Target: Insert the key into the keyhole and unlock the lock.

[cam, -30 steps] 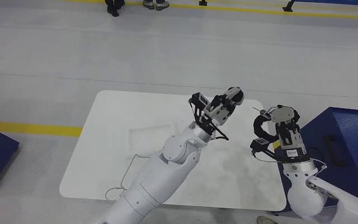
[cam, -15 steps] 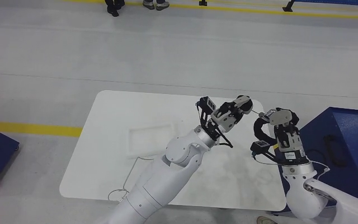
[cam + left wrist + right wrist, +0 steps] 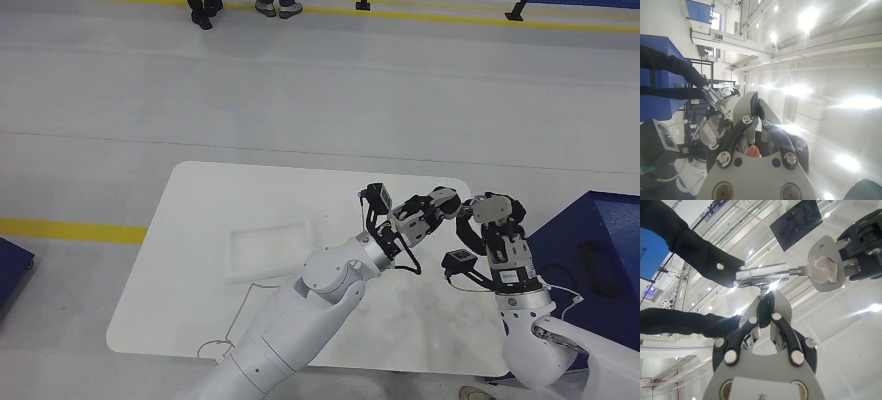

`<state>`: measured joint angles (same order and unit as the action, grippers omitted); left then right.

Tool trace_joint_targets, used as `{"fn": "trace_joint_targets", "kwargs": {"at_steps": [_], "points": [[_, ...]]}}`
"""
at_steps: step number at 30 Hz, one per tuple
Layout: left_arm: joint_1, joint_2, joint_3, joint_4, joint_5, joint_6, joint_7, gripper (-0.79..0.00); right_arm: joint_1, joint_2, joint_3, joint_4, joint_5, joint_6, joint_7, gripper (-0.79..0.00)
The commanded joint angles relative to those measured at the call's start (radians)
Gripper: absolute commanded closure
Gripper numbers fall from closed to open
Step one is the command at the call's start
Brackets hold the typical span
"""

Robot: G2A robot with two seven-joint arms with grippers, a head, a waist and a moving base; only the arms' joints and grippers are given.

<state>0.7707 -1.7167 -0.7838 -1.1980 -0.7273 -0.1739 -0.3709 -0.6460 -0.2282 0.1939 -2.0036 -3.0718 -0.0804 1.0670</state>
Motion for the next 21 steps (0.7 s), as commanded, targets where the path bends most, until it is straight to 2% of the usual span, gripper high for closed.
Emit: {"fn": "trace_joint_targets", "kwargs": {"at_steps": [1, 11, 12, 13, 14, 21], "points": [[0.000, -0.003, -0.004, 0.002, -0.004, 0.006, -0.001, 0.000, 0.029, -0.007, -0.024, 0.008, 0.000, 0.001, 0.005, 0.000], [0.006, -0.003, -0.067, -0.025, 0.043, -0.065, 0.009, 0.000, 0.023, -0.034, -0.024, 0.050, 0.000, 0.001, -0.002, 0.000], [0.007, -0.001, -0.077, -0.030, 0.059, -0.075, 0.009, -0.259, 0.023, -0.034, -0.024, 0.050, 0.000, 0.001, -0.002, 0.000], [0.008, 0.000, -0.083, -0.033, 0.072, -0.086, 0.008, -0.696, 0.023, -0.034, -0.024, 0.050, 0.000, 0.001, -0.002, 0.000], [0.008, 0.000, -0.083, -0.033, 0.072, -0.086, 0.008, -0.785, 0.023, -0.034, -0.024, 0.050, 0.000, 0.001, -0.002, 0.000], [0.008, 0.000, -0.083, -0.033, 0.072, -0.086, 0.008, -0.785, 0.023, -0.034, -0.024, 0.050, 0.000, 0.001, -0.002, 0.000]]}}
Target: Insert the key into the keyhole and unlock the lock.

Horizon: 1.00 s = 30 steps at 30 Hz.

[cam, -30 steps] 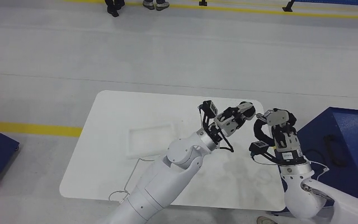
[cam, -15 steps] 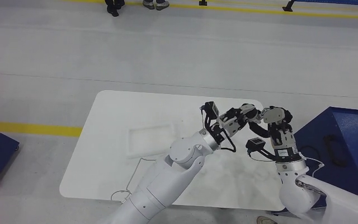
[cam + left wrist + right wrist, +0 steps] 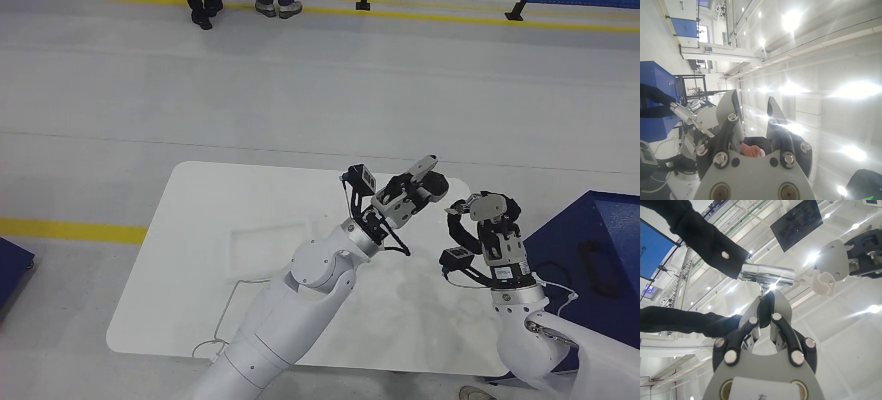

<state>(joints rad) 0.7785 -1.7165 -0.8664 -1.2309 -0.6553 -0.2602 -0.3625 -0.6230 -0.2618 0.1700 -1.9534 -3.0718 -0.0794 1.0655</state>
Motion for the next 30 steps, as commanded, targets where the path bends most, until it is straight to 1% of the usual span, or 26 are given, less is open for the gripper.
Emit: {"fn": "trace_joint_targets", "kwargs": {"at_steps": [1, 3, 4, 6, 8, 10, 12, 14, 16, 18, 19, 20, 23, 24, 25, 26, 27, 30], "points": [[0.000, 0.000, 0.000, 0.000, 0.000, 0.000, 0.000, -0.785, 0.000, 0.000, 0.000, 0.000, 0.000, 0.000, 0.000, 0.000], [0.007, 0.000, -0.002, -0.007, -0.006, 0.002, -0.002, -0.785, 0.001, 0.000, 0.005, 0.010, 0.000, -0.013, -0.006, 0.000], [0.011, 0.004, -0.009, -0.015, 0.013, 0.007, -0.010, -0.785, 0.005, 0.000, 0.014, 0.020, 0.000, -0.055, -0.007, 0.000], [0.004, 0.015, -0.020, -0.031, 0.153, 0.033, 0.021, -0.785, 0.010, -0.002, 0.019, 0.013, 0.000, -0.147, 0.013, 0.000], [0.013, 0.023, -0.020, -0.078, 0.240, 0.109, 0.036, -0.785, 0.019, -0.004, 0.014, 0.005, 0.000, -0.217, 0.043, 0.000], [0.027, 0.030, -0.027, -0.123, 0.248, 0.216, 0.023, -0.785, 0.028, -0.008, 0.000, -0.002, 0.000, -0.262, 0.076, 0.000], [0.042, 0.033, -0.030, -0.161, 0.244, 0.298, 0.017, -0.785, 0.032, -0.013, 0.000, -0.002, 0.000, -0.298, 0.104, 0.000], [0.053, 0.034, -0.019, -0.181, 0.255, 0.336, 0.006, -0.785, 0.028, -0.019, 0.000, -0.004, 0.000, -0.348, 0.137, 0.000], [0.059, 0.031, -0.001, -0.191, 0.259, 0.348, -0.001, -0.785, 0.019, -0.027, 0.000, -0.012, 0.000, -0.392, 0.165, 0.000], [0.057, 0.027, 0.014, -0.185, 0.264, 0.351, 0.004, -0.696, 0.007, -0.036, 0.000, -0.017, 0.000, -0.438, 0.201, 0.000], [0.052, 0.025, 0.020, -0.177, 0.272, 0.350, 0.012, -0.668, -0.001, -0.041, 0.000, -0.022, 0.000, -0.451, 0.211, 0.000], [0.049, 0.023, 0.024, -0.171, 0.272, 0.348, 0.016, -0.622, -0.006, -0.045, 0.000, -0.025, 0.000, -0.459, 0.217, 0.000], [0.032, 0.016, 0.034, -0.141, 0.269, 0.353, 0.021, -0.468, -0.015, -0.056, 0.000, -0.027, 0.000, -0.462, 0.213, 0.000], [0.025, 0.014, 0.037, -0.132, 0.274, 0.357, 0.025, -0.453, -0.016, -0.059, 0.000, -0.027, 0.000, -0.462, 0.213, 0.000], [0.023, 0.014, 0.038, -0.129, 0.276, 0.360, 0.025, -0.406, -0.016, -0.060, 0.000, -0.026, 0.000, -0.462, 0.213, 0.000], [0.023, 0.014, 0.038, -0.129, 0.276, 0.360, 0.025, -0.382, -0.016, -0.060, 0.000, -0.026, 0.000, -0.462, 0.213, 0.000], [0.023, 0.014, 0.038, -0.129, 0.276, 0.360, 0.025, -0.376, -0.016, -0.060, 0.000, -0.026, 0.000, -0.462, 0.213, 0.000], [0.023, 0.014, 0.038, -0.129, 0.276, 0.360, 0.025, -0.382, -0.016, -0.060, 0.000, -0.026, 0.000, -0.462, 0.213, 0.000]]}}
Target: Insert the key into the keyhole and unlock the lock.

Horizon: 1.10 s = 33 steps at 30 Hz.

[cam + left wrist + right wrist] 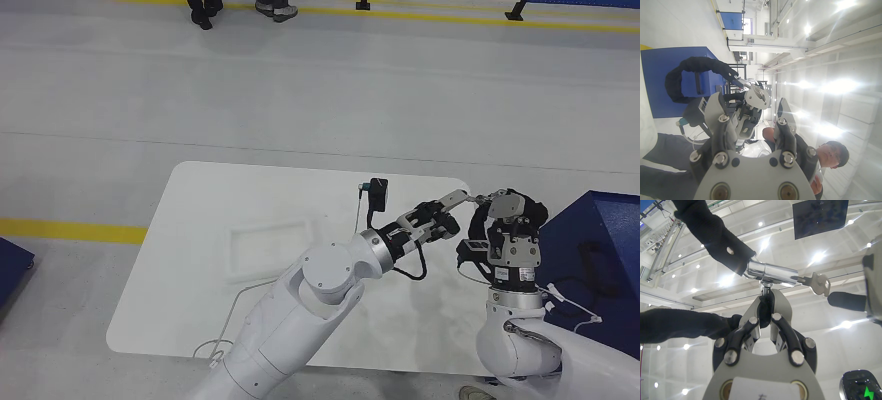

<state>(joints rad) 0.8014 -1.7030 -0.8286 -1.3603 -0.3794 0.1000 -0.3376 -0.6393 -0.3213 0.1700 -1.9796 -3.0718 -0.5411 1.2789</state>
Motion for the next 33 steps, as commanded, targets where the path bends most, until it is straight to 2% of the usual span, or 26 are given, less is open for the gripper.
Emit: {"fn": "trace_joint_targets", "kwargs": {"at_steps": [1, 8, 12, 13, 14, 15, 20, 22, 24, 33], "points": [[0.000, 0.000, 0.000, 0.000, 0.000, 0.000, 0.000, -0.382, 0.000, 0.000, 0.000, 0.000, 0.000, 0.000, 0.000, 0.000], [0.000, 0.000, 0.000, 0.000, 0.000, 0.000, 0.000, -0.409, 0.000, 0.000, 0.000, 0.000, 0.000, 0.000, 0.000, 0.000], [0.000, 0.000, 0.000, 0.000, 0.000, 0.000, 0.000, -0.372, 0.000, 0.000, 0.000, 0.000, 0.000, 0.000, 0.000, 0.000], [0.000, 0.000, 0.000, 0.000, 0.000, 0.000, 0.000, -0.385, 0.000, 0.000, 0.000, 0.000, 0.000, 0.000, 0.000, 0.000], [0.000, 0.000, 0.000, 0.000, 0.000, 0.000, 0.000, -0.677, 0.000, 0.000, 0.000, 0.000, 0.000, 0.000, 0.000, 0.000], [-0.014, 0.000, 0.007, -0.009, 0.028, -0.009, -0.011, -0.785, 0.000, 0.000, 0.000, 0.000, 0.000, 0.000, 0.000, 0.000], [-0.014, 0.000, 0.007, -0.009, 0.028, -0.009, -0.011, -0.785, 0.000, 0.000, 0.000, 0.000, 0.000, 0.000, 0.000, 0.000], [-0.010, 0.000, 0.006, -0.010, 0.024, -0.009, -0.009, -0.785, 0.000, 0.000, 0.011, 0.006, 0.000, 0.027, -0.061, 0.000], [0.011, 0.000, -0.017, -0.023, -0.022, -0.007, -0.003, -0.785, 0.002, 0.001, 0.021, 0.013, 0.000, 0.035, -0.073, 0.000], [0.027, 0.005, -0.054, -0.055, -0.032, 0.150, 0.036, -0.785, -0.003, 0.012, 0.000, -0.031, 0.000, 0.030, -0.069, 0.000]]}}
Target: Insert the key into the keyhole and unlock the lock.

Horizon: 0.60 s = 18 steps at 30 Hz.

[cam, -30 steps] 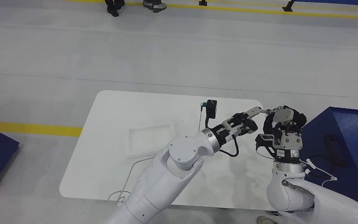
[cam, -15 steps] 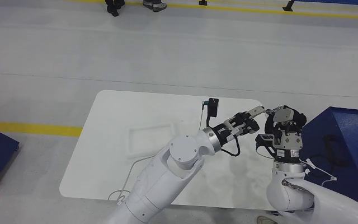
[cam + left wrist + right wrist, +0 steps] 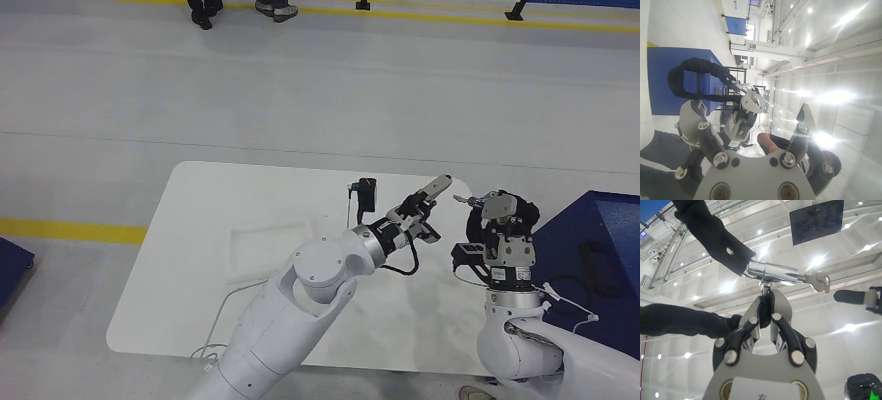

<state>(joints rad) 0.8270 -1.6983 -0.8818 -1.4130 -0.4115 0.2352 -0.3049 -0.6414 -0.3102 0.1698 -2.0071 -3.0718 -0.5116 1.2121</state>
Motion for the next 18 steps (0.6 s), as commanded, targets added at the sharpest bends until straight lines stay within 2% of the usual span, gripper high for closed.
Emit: {"fn": "trace_joint_targets", "kwargs": {"at_steps": [1, 2, 4, 8, 11, 15, 16, 18], "points": [[0.003, 0.000, -0.001, -0.006, -0.004, 0.029, 0.004, -0.773, -0.002, 0.003, 0.000, -0.006, 0.000, -0.004, -0.003, 0.000], [0.004, -0.001, 0.001, -0.009, -0.006, 0.042, 0.002, -0.720, -0.005, 0.004, 0.000, -0.011, 0.000, -0.007, -0.005, 0.000], [0.006, -0.002, 0.005, -0.018, -0.003, 0.049, 0.004, -0.686, -0.009, 0.006, 0.000, -0.020, 0.000, -0.006, -0.012, 0.000], [0.007, -0.005, 0.011, -0.029, -0.003, 0.028, 0.005, -0.640, -0.016, 0.012, 0.000, -0.035, 0.000, -0.001, -0.031, 0.000], [-0.004, -0.010, 0.020, -0.005, -0.006, 0.021, 0.005, -0.585, -0.015, 0.017, 0.000, -0.042, 0.000, 0.011, -0.052, 0.000], [-0.034, -0.021, 0.032, 0.029, -0.020, 0.021, 0.007, -0.551, -0.014, 0.023, 0.000, -0.050, 0.000, 0.008, -0.059, 0.000], [-0.042, -0.023, 0.034, 0.037, -0.023, 0.024, 0.010, -0.486, -0.015, 0.025, 0.000, -0.053, 0.000, 0.006, -0.061, 0.000], [-0.053, -0.028, 0.037, 0.047, -0.028, 0.026, 0.017, -0.416, -0.016, 0.027, 0.000, -0.056, 0.000, 0.005, -0.061, 0.000]]}}
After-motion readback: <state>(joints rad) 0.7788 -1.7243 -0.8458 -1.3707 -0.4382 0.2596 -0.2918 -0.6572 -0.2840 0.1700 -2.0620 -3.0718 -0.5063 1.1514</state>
